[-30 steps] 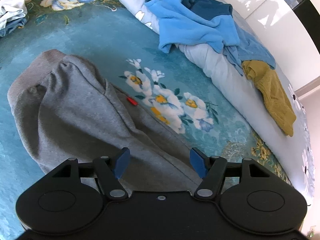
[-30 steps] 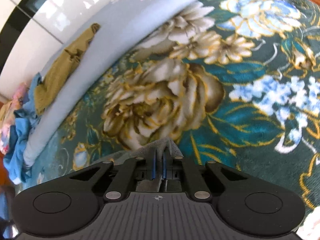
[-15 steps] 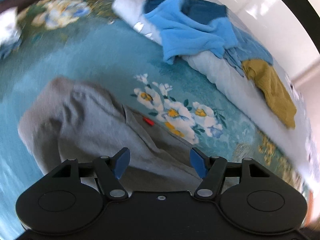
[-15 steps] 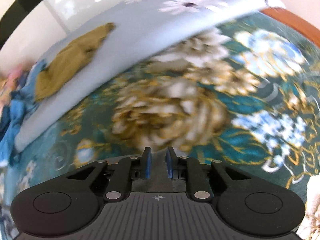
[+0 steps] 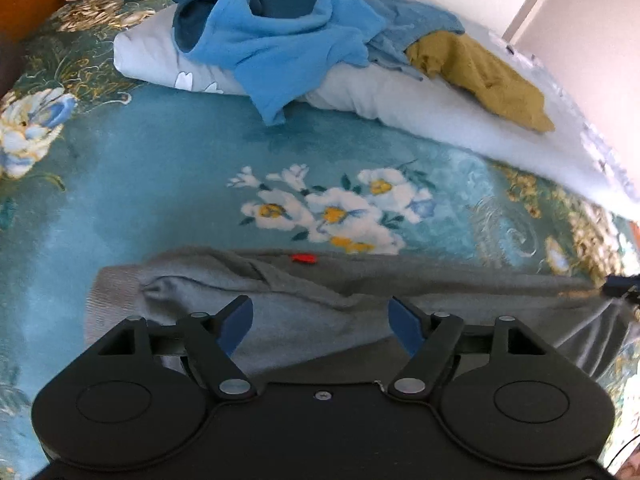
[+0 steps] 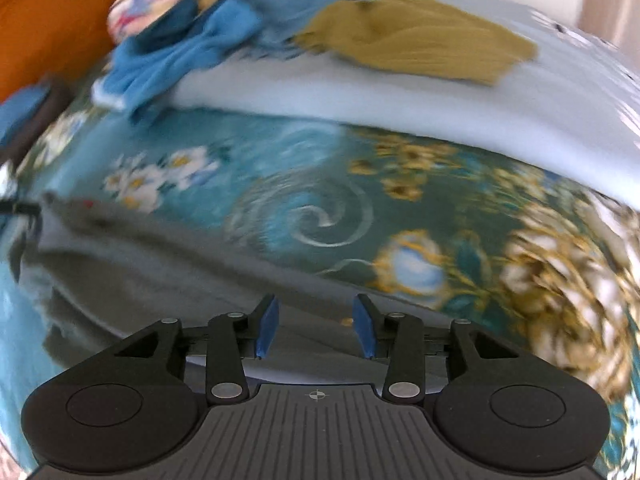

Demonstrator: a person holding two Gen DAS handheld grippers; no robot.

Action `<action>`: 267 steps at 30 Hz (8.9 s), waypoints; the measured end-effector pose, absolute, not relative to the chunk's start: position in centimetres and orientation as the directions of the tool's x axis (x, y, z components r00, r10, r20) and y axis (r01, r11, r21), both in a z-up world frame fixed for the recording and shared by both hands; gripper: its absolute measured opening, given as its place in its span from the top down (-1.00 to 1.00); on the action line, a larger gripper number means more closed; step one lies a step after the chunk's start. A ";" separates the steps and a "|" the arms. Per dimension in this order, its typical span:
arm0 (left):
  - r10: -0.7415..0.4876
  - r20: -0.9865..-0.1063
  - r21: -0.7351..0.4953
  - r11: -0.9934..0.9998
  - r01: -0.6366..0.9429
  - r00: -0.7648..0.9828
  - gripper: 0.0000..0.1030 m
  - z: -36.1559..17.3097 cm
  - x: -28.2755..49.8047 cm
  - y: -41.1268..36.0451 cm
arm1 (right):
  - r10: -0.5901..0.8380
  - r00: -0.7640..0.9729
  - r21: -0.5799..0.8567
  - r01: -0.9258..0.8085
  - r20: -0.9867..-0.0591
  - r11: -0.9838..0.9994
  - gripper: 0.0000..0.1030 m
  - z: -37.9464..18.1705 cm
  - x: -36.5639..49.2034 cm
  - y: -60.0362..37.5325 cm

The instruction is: Fold clothes

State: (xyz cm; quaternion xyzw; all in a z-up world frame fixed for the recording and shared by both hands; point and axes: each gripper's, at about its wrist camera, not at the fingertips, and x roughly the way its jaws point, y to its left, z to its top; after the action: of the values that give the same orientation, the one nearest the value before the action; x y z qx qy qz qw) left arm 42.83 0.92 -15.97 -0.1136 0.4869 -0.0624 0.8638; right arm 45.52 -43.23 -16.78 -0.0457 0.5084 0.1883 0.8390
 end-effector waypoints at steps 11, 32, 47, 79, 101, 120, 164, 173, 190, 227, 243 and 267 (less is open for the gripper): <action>-0.248 -0.809 -0.158 0.965 0.209 0.532 -0.45 -15.3 42.4 -2.5 | 0.247 0.324 0.032 -0.548 -0.913 0.836 0.20 -19.8 45.6 -38.3; -0.243 -0.790 -0.274 0.961 0.032 0.563 -0.48 -12.8 43.4 -7.2 | 0.341 0.251 0.066 -0.713 -0.906 0.698 0.18 -21.7 46.8 -39.7; -0.292 -0.714 -0.421 0.905 -0.057 0.637 -0.56 -8.8 46.7 -8.1 | 0.378 0.274 0.093 -0.690 -0.884 0.718 0.16 -21.5 47.2 -41.6; -0.109 -0.891 0.225 0.736 0.638 0.440 -0.35 -19.6 44.4 -8.4 | 0.292 0.281 0.015 -0.697 -0.914 0.717 0.20 -21.6 45.4 -37.8; -0.229 -0.864 0.115 0.778 0.618 0.449 0.95 -20.9 45.9 -7.3 | 0.283 0.263 0.006 -0.724 -0.922 0.690 0.98 -22.3 47.0 -35.3; -0.183 -0.879 0.048 0.884 0.464 0.439 0.80 -22.6 50.2 -7.0 | 0.222 0.304 -0.043 -0.671 -0.926 0.740 0.95 -24.1 50.7 -34.4; -0.133 -0.830 -0.170 0.985 -0.018 0.542 0.89 -21.4 44.5 15.2 | 0.225 0.359 0.018 -0.498 -0.906 0.867 0.35 -21.8 47.7 -21.5; -0.200 -0.831 -0.256 0.966 -0.039 0.519 0.64 -21.0 44.5 16.6 | 0.227 0.365 0.016 -0.498 -0.903 0.867 0.35 -22.1 47.7 -20.7; -0.301 -0.775 -0.592 0.653 -0.473 0.555 0.12 -22.8 33.4 18.3 | 0.430 0.202 0.140 -0.755 -0.880 0.640 0.18 -21.7 49.7 -10.9; -0.164 -0.723 -0.650 0.489 -0.581 0.671 0.71 -24.7 35.1 19.3 | 0.471 0.280 0.279 -0.522 -0.837 0.806 0.77 -18.4 40.1 -23.0; 0.032 -0.805 -0.265 0.874 -0.407 0.592 0.09 -18.2 33.3 14.4 | 0.554 0.202 0.413 -0.477 -0.808 0.776 0.48 -22.9 32.3 -26.1; -0.223 -0.802 -0.363 0.919 -0.155 0.553 -0.07 -19.4 36.5 6.3 | 0.582 0.219 0.376 -0.580 -0.783 0.723 0.22 -24.6 34.3 -23.9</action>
State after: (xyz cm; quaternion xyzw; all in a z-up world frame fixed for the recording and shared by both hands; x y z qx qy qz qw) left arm 36.55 6.28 -19.40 -0.2003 0.4722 -0.0199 0.8582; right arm 34.34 -23.86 -24.63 0.0011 0.5023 0.3721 0.7806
